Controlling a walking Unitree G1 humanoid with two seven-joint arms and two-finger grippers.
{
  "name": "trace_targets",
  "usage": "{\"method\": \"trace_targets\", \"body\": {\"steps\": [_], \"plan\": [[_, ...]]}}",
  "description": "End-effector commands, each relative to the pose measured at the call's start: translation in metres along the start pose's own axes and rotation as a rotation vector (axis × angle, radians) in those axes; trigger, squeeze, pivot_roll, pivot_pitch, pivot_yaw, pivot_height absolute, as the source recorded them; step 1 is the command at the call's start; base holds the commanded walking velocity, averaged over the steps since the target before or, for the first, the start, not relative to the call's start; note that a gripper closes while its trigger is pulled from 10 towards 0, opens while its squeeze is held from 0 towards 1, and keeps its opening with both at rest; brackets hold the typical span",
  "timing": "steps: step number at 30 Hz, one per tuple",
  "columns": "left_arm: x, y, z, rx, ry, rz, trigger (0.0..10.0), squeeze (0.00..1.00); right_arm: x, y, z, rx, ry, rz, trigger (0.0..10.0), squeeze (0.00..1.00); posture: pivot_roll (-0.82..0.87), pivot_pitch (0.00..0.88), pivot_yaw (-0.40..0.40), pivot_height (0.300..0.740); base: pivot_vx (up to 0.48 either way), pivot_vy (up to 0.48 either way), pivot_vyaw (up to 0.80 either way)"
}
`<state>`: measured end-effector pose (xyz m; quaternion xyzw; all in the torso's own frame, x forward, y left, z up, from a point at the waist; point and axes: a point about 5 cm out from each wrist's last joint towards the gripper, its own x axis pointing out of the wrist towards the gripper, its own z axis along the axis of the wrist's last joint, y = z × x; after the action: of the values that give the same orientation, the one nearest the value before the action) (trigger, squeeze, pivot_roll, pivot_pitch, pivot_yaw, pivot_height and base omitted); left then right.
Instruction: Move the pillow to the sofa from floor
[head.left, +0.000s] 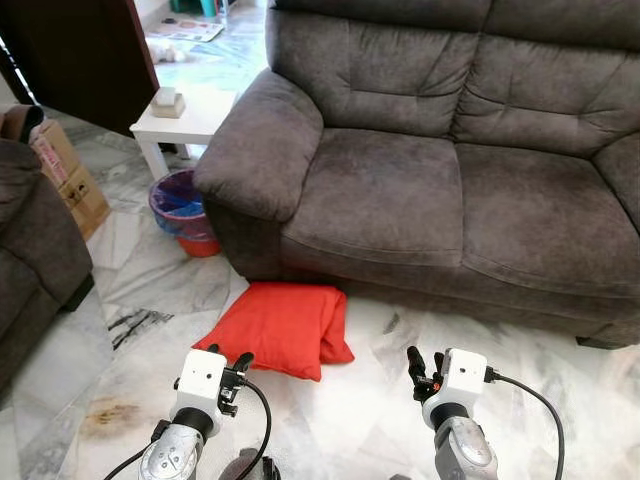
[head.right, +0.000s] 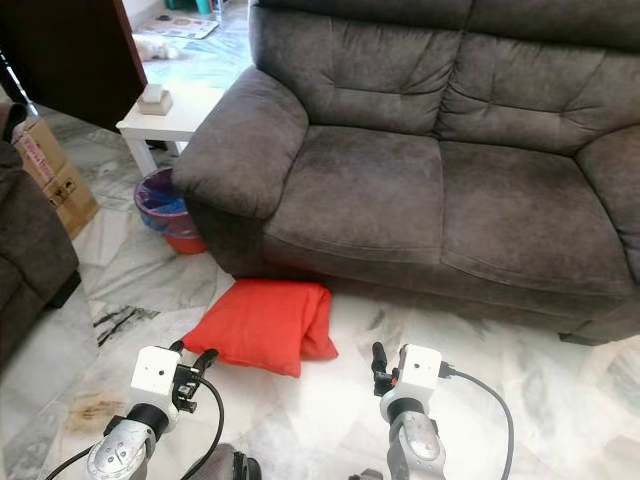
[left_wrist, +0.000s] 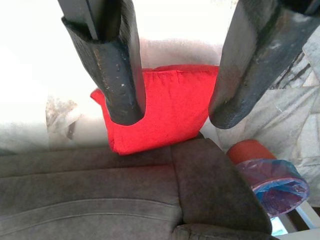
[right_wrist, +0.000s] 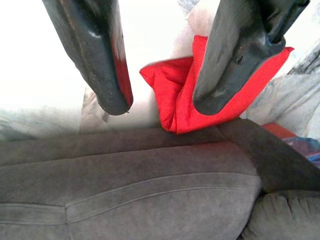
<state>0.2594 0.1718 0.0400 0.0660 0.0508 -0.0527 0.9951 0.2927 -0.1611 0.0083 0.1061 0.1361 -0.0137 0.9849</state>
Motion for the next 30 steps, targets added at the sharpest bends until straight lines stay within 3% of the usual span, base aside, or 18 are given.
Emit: {"method": "trace_targets", "body": {"steps": [1, 4, 14, 24, 30], "plan": [[-0.0028, 0.0012, -0.0019, -0.012, 0.014, 0.013, 10.0, 0.0, -0.0019, -0.0015, -0.0038, 0.015, 0.012, -0.01, 10.0, 0.0, 0.16, 0.202, -0.003, 0.659, 0.0, 0.0, 0.0], [-0.0027, 0.0019, -0.0024, -0.01, 0.019, 0.017, 10.0, 0.0, -0.0016, -0.0016, -0.0046, 0.018, 0.022, -0.014, 10.0, 0.0, 0.16, 0.201, -0.004, 0.659, 0.0, 0.0, 0.0], [-0.0031, 0.0027, -0.0026, -0.03, 0.022, 0.024, 10.0, 0.0, -0.001, -0.0006, -0.0034, 0.032, 0.016, -0.004, 10.0, 0.0, 0.16, 0.199, -0.005, 0.659, 0.0, 0.0, -0.76], [-0.0034, 0.0049, -0.002, -0.024, 0.024, 0.032, 10.0, 0.0, -0.0012, 0.0025, -0.0027, 0.034, 0.0, 0.012, 10.0, 0.0, 0.16, 0.202, -0.003, 0.659, 0.0, 0.0, 0.0], [-0.0037, 0.0061, -0.0019, -0.02, 0.025, 0.037, 10.0, 0.0, -0.0012, 0.0025, -0.0025, 0.032, -0.003, 0.01, 10.0, 0.0, 0.16, 0.201, -0.003, 0.659, 0.299, 0.0, 0.0]]}}
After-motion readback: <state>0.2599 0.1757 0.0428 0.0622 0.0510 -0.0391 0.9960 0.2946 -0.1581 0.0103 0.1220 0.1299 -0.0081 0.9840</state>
